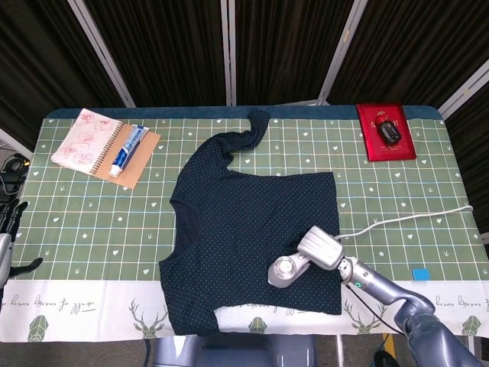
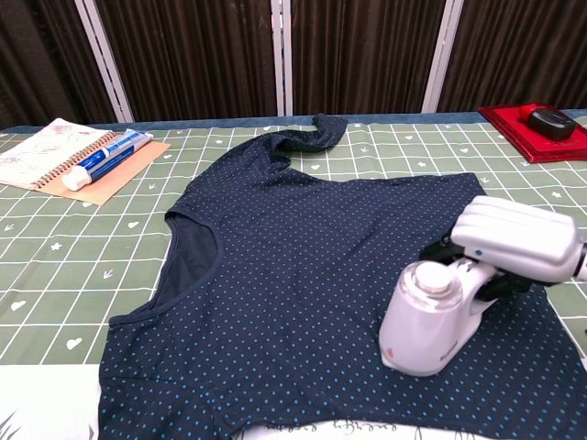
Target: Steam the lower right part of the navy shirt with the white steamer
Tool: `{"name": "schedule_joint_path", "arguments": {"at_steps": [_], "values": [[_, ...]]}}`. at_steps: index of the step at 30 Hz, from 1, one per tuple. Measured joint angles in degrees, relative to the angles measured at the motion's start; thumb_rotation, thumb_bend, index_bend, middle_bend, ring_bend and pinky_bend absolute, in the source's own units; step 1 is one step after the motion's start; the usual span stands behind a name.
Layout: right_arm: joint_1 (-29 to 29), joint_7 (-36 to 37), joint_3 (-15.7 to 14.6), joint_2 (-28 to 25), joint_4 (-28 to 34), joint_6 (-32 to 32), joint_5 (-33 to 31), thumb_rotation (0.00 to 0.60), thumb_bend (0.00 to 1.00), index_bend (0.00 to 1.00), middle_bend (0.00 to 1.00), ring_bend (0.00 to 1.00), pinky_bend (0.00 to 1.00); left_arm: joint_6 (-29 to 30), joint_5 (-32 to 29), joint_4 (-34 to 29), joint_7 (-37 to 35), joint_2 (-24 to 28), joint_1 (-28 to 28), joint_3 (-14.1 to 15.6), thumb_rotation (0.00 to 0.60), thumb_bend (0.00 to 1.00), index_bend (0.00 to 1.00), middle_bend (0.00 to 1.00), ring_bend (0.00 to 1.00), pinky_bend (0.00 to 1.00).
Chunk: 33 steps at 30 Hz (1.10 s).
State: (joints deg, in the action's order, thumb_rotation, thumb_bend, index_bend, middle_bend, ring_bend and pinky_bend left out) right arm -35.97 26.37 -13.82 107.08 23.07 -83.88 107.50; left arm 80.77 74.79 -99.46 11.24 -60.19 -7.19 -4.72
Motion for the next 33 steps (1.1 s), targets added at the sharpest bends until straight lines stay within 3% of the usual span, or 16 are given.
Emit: {"name": "schedule_joint_path", "arguments": {"at_steps": [9,15,26,33], "values": [[-1.4,-4.4,0.0,-0.8,5.7,-0.6,1.0,0.6,0.81,0.8,0.72,0.76,1.0,0.0,-0.1,0.1,-0.3,0.1,0.0,-0.1,0.6,0.0,0.0,0.0,0.0,0.0],[-1.0,-5.0,0.0,-1.9,6.3,0.5,0.6,0.6,0.81,0.8,0.72,0.76,1.0,0.0,-0.1,0.2,-0.2,0.0,0.0,0.0,0.6,0.0,0.0,0.0,0.0,0.0],[1.7,-0.7,1.0,-4.0,0.5,0.9,-2.0,0.6,0.81,0.8,0.72,0.76,1.0,-0.1,-0.2,0.2,0.6,-0.4,-0.1,0.0,0.6,0.0,0.0,0.0,0.0,0.0],[3.7,5.5,3.5,-4.8,-5.7,2.2,-5.8,0.6,0.81,0.8,0.72,0.76,1.0,-0.2,0.1,-0.1,1.6,-0.8,-0.2,0.3,0.6,0.0,0.0,0.0,0.0,0.0]]}}
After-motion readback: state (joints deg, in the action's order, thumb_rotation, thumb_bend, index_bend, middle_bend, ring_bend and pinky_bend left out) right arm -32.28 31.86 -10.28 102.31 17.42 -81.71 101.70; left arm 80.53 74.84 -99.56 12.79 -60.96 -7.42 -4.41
